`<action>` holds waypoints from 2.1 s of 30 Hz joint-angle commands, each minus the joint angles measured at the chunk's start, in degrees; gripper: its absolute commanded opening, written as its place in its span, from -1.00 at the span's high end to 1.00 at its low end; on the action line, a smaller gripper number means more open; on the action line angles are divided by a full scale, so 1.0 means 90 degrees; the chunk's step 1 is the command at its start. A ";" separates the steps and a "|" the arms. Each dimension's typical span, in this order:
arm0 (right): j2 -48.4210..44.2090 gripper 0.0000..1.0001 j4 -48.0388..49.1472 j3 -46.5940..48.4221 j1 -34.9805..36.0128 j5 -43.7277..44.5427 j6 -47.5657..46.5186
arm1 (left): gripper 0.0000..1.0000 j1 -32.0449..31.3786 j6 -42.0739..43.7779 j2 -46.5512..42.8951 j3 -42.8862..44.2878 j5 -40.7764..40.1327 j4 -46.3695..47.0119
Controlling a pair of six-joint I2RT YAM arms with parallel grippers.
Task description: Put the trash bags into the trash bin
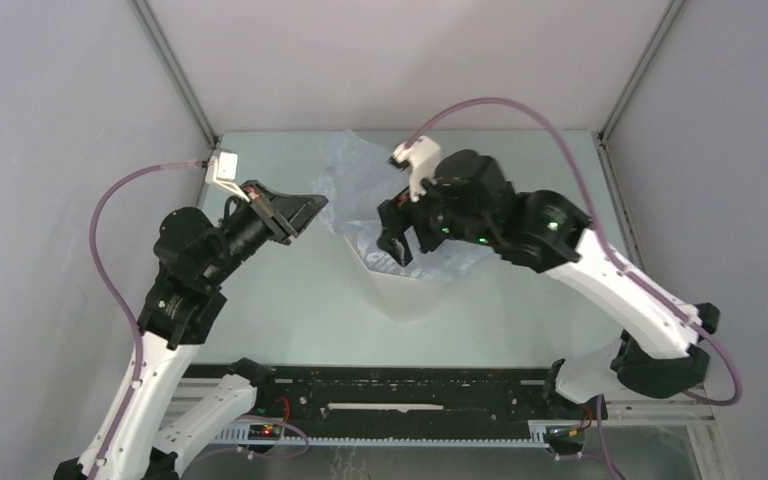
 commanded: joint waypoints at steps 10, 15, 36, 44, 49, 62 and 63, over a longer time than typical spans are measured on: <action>0.0000 -0.34 0.0128 0.0700 -0.0132 0.1951 0.0499 | 0.99 0.0039 -0.0263 -0.0207 0.0799 -0.0015 -0.0882; 0.0455 -0.26 0.0293 0.0442 0.0016 0.2548 0.0232 | 0.99 0.0039 -0.0176 -0.0441 0.0804 -0.0113 -0.1405; 0.1375 -0.09 0.1687 -0.1738 -0.0601 0.0879 0.0706 | 1.00 0.0039 -0.0694 0.0186 0.0074 -0.0841 -0.1144; 0.0676 -0.53 -0.0225 -0.0108 -0.0432 0.0574 0.0915 | 0.98 0.0039 -0.0312 0.0272 0.0288 -0.0717 -0.1482; 0.0360 -0.78 -0.1235 0.0916 -0.0109 0.0829 0.1566 | 0.95 0.0030 -0.0365 0.0205 0.0443 -0.0686 -0.1729; -0.0180 -0.60 -0.1566 0.0641 0.0169 0.1653 0.1591 | 0.99 0.0029 -0.0630 0.0179 0.0700 -0.0747 -0.1775; -0.0301 -0.50 -0.1442 0.0106 0.0154 0.1634 0.1526 | 0.99 0.0029 -0.0646 0.0206 0.0727 -0.0752 -0.1779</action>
